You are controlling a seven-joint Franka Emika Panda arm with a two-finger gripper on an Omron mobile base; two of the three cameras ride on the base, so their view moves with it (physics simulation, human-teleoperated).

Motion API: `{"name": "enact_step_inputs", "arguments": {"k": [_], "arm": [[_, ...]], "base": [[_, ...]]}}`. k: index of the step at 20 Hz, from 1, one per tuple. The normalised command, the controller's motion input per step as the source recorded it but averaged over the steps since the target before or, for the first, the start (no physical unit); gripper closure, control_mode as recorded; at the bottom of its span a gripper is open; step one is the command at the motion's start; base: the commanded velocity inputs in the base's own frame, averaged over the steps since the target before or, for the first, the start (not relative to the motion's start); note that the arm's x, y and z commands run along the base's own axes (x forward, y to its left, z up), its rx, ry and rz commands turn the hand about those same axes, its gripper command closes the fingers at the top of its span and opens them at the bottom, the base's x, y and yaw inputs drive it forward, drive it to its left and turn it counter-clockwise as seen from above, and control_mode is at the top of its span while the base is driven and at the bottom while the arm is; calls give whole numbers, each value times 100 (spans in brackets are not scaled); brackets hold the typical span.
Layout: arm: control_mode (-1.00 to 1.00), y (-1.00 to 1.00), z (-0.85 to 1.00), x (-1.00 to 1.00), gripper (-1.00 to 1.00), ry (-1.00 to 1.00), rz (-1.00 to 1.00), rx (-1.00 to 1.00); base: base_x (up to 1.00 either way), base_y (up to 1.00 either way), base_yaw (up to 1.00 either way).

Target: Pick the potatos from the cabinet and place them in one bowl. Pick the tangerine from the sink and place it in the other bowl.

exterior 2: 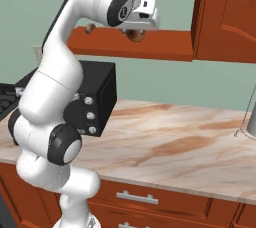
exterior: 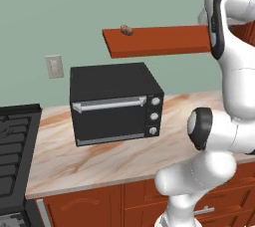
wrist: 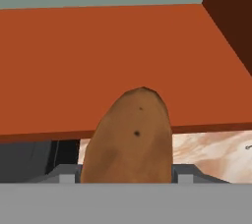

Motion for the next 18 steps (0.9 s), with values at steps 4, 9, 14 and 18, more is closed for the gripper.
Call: {"name": "enact_step_inputs", "arguments": {"k": [4,9,14,18], "arm": [[-100,36,-7,-56,100,0,0,0],[-100,44,-11,-76,100,0,0,0],[-100,47,-17,-87,100,0,0,0],[-100,40,-32,-72,100,2,0,0]], "base": [[0,0,0],[0,0,0],[0,0,0],[0,0,0]]}}
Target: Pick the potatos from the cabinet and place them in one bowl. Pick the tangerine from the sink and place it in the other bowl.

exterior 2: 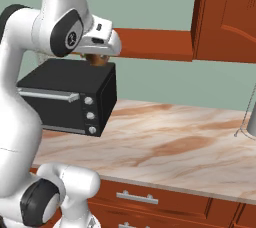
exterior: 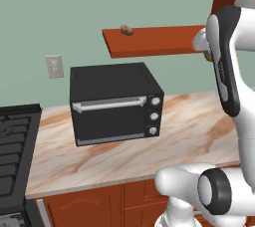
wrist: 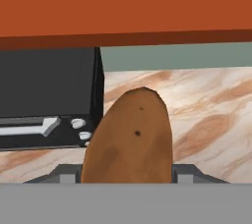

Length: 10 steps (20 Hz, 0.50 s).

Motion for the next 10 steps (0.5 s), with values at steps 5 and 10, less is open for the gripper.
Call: {"name": "enact_step_inputs", "arguments": {"k": [5,10], "arm": [[-100,24,-65,-34,100,15,0,0],[-100,13,-73,-1,100,26,0,0]], "base": [[0,0,0],[0,0,0]]}}
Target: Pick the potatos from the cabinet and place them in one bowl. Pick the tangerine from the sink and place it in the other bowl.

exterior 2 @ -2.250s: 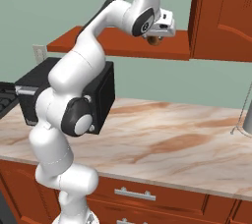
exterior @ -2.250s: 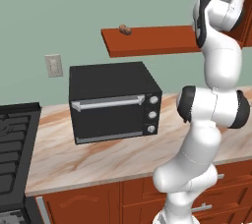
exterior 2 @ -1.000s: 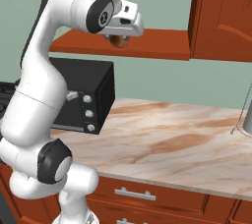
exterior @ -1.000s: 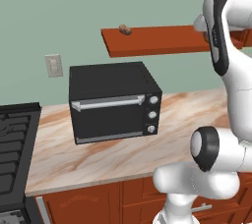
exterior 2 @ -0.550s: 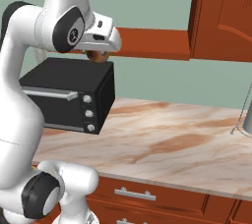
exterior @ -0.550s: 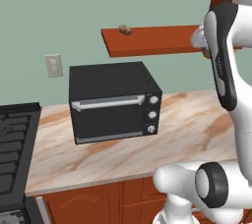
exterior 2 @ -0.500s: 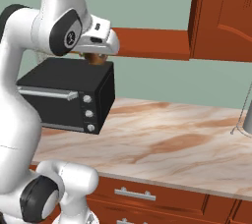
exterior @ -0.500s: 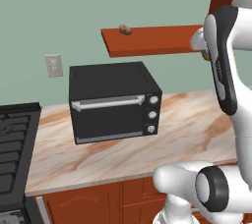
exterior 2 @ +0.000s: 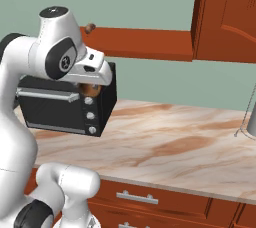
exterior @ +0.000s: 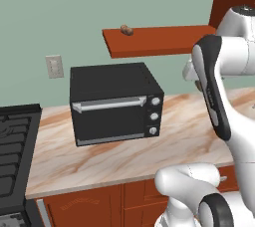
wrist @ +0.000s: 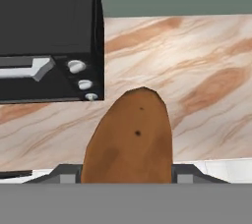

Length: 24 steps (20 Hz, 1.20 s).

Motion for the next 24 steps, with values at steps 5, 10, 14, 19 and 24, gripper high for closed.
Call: {"name": "enact_step_inputs", "arguments": {"k": [5,10,14,19,24], "arm": [[-100,5,-55,0,100,17,0,0],[-100,9,-24,-18,100,3,-1,0],[-100,13,-14,-33,100,0,-2,0],[-100,10,-34,-9,100,-6,-2,0],[-100,0,-21,0,100,-7,-2,1]], "base": [[0,0,0],[0,0,0],[0,0,0],[0,0,0],[0,0,0]]}}
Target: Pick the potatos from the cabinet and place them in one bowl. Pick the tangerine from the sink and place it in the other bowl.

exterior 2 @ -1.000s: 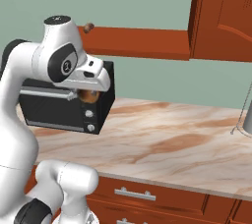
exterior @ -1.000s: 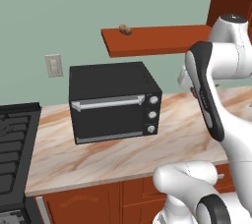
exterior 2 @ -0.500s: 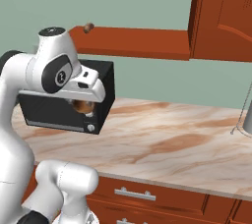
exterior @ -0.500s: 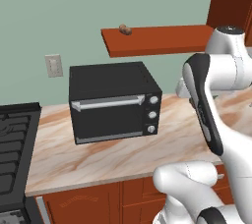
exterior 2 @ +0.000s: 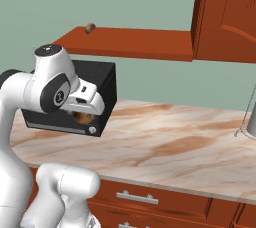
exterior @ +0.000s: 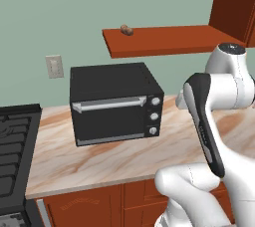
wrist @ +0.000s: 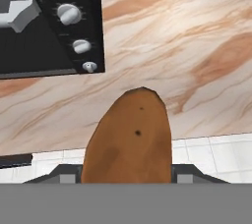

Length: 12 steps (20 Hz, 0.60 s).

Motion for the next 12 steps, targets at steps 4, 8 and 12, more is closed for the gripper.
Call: {"name": "enact_step_inputs", "arguments": {"k": [4,8,12], "arm": [[-100,0,-13,0,100,-8,-3,5],[-100,0,0,-1,100,-1,-1,2],[-100,0,0,0,100,0,0,0]], "base": [[0,0,0],[0,0,0],[0,0,0]]}}
